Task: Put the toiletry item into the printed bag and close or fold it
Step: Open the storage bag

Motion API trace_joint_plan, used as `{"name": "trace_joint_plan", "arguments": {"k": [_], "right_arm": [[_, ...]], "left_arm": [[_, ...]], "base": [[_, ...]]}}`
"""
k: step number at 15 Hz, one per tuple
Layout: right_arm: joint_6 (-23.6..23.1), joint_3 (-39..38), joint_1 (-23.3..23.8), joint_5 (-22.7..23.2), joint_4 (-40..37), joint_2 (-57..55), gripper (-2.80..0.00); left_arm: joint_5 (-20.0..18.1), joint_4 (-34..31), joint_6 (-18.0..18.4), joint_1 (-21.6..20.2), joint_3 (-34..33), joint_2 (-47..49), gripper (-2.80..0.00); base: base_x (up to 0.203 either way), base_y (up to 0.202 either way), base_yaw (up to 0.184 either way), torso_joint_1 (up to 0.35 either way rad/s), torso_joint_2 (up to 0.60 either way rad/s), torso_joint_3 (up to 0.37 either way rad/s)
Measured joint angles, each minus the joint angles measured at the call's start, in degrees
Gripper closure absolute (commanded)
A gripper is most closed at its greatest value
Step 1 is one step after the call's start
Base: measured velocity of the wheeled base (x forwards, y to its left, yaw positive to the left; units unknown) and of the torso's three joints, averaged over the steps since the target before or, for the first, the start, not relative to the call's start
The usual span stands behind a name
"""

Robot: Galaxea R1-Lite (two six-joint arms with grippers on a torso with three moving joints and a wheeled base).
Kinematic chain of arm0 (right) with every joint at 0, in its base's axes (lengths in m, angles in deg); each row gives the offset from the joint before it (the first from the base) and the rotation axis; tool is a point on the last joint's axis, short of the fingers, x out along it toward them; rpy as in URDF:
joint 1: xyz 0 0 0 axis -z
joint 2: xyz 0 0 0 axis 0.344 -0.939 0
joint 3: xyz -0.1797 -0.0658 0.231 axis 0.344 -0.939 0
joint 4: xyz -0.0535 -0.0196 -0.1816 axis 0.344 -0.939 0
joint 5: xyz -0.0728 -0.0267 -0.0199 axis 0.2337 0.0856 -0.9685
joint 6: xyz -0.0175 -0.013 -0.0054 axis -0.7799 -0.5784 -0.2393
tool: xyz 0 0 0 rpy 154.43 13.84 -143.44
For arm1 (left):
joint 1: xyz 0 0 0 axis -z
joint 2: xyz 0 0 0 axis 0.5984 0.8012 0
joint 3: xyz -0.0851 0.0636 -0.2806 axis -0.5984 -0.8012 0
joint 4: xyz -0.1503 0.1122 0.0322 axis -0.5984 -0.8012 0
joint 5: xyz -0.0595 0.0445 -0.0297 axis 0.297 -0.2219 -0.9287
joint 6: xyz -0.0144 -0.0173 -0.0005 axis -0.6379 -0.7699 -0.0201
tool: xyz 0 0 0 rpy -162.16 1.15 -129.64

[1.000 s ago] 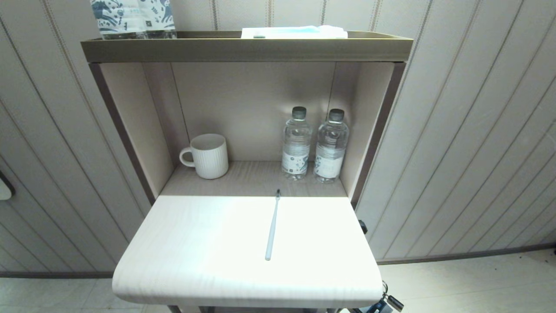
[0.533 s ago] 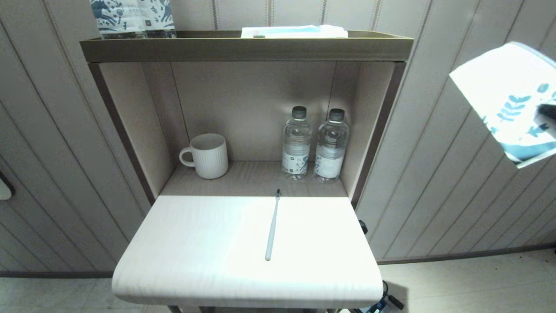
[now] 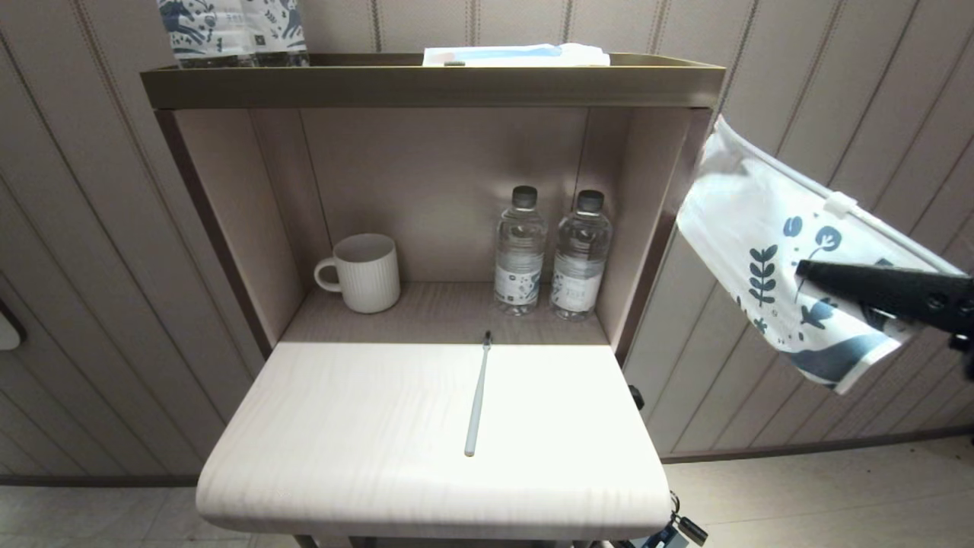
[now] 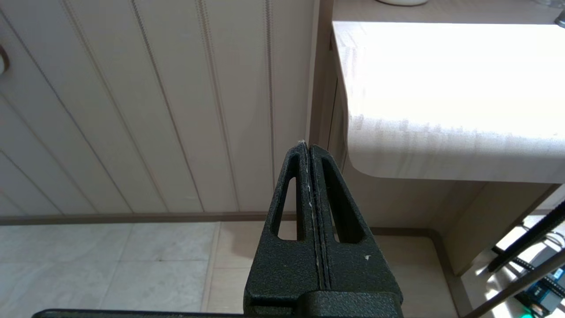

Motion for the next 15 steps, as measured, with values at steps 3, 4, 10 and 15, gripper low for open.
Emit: {"name": "trace_joint_plan", "arguments": {"k": [3, 4, 10, 15], "right_arm": [[0.09, 3.16, -8.42, 0.52, -7.95, 1.64, 0.0], [0.09, 4.95, -9.72, 0.61, -10.74, 2.03, 0.0], [-5.16, 12.47, -14.72, 7.14, -30.27, 3.97, 0.0], [-26.9, 14.37, -16.04, 6.39, -40.04, -3.02, 0.0]], "left_arm": [[-0.01, 0.0, 0.0, -0.01, 0.0, 0.0, 0.0], [0.01, 0.0, -0.02, -0.01, 0.0, 0.0, 0.0], [-0.01, 0.0, 0.0, 0.01, 0.02, 0.0, 0.0], [0.01, -0.02, 0.15, 0.01, 0.0, 0.0, 0.0]], "base": [[0.0, 0.0, 0.0, 0.0, 0.0, 0.0], [0.0, 0.0, 0.0, 0.0, 0.0, 0.0], [0.0, 0.0, 0.0, 0.0, 0.0, 0.0], [0.0, 0.0, 0.0, 0.0, 0.0, 0.0]]}}
